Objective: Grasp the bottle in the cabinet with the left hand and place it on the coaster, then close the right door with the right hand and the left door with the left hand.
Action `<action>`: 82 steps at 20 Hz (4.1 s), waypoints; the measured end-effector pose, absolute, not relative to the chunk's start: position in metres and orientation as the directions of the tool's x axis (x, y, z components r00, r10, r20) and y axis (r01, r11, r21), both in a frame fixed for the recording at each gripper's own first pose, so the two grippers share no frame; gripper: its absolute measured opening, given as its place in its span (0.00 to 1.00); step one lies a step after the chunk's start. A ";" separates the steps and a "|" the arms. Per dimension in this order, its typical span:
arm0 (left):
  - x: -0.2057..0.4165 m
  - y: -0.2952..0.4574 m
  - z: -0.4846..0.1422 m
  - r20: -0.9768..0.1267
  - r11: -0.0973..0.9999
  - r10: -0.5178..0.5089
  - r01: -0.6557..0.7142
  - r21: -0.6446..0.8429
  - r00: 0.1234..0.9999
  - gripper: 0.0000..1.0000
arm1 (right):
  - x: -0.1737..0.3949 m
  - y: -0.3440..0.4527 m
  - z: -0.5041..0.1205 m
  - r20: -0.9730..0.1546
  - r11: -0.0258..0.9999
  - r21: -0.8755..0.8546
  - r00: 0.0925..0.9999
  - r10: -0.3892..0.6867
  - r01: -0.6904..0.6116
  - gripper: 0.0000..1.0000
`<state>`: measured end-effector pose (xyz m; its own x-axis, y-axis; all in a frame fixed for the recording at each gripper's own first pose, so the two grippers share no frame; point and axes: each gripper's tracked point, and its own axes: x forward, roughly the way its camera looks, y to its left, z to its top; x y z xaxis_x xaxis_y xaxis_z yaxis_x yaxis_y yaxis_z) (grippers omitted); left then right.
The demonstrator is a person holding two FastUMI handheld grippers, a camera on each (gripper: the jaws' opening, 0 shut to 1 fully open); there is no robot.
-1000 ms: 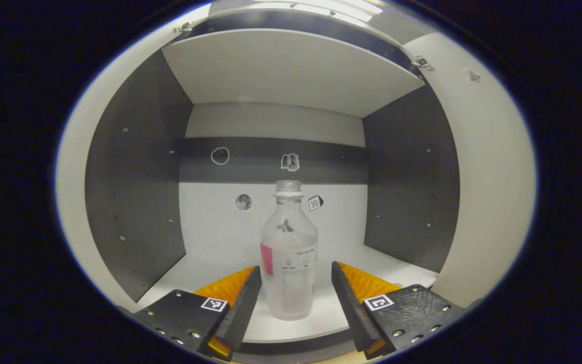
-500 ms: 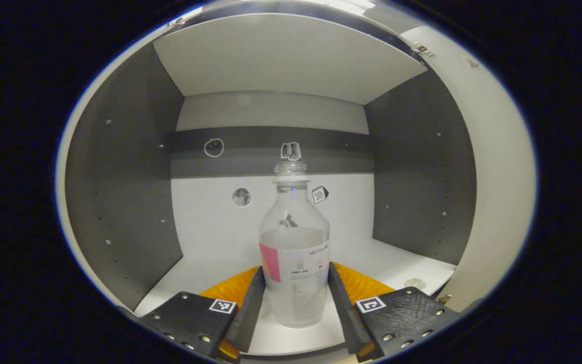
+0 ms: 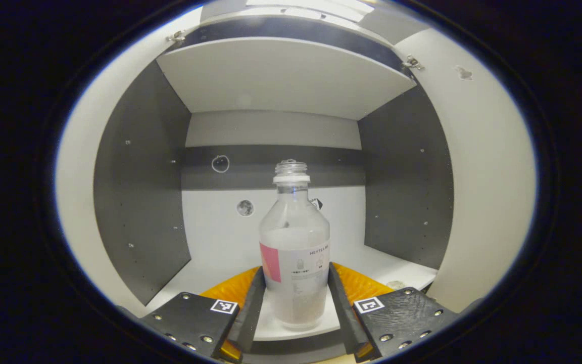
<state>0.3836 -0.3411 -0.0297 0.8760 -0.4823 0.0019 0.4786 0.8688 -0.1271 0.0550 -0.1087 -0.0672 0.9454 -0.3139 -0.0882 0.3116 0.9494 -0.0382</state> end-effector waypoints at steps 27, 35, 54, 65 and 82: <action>0.171 -0.311 -0.115 0.004 0.850 -0.497 0.487 -0.201 0.868 0.68 | -0.040 -0.105 -0.083 -0.142 0.993 -0.005 0.983 -0.120 0.120 0.95; 0.132 -0.327 -0.183 -0.058 0.838 -0.528 0.509 -0.196 0.847 0.69 | -0.050 -0.098 -0.097 -0.177 0.996 -0.023 0.980 -0.089 0.086 0.96; 0.091 -0.360 -0.343 -0.240 0.838 -0.544 0.506 -0.203 0.804 0.76 | -0.052 -0.087 -0.117 -0.252 0.997 -0.030 0.964 -0.079 0.073 0.93; 0.087 -0.351 -0.331 -0.287 0.850 -0.527 0.503 -0.157 0.800 0.82 | -0.035 -0.081 -0.098 -0.213 0.997 0.026 0.975 -0.065 0.072 0.94; 0.075 -0.290 -0.135 -0.152 0.890 -0.452 0.435 -0.136 0.879 0.81 | 0.018 -0.094 -0.028 -0.053 0.994 0.100 0.998 -0.043 0.048 0.92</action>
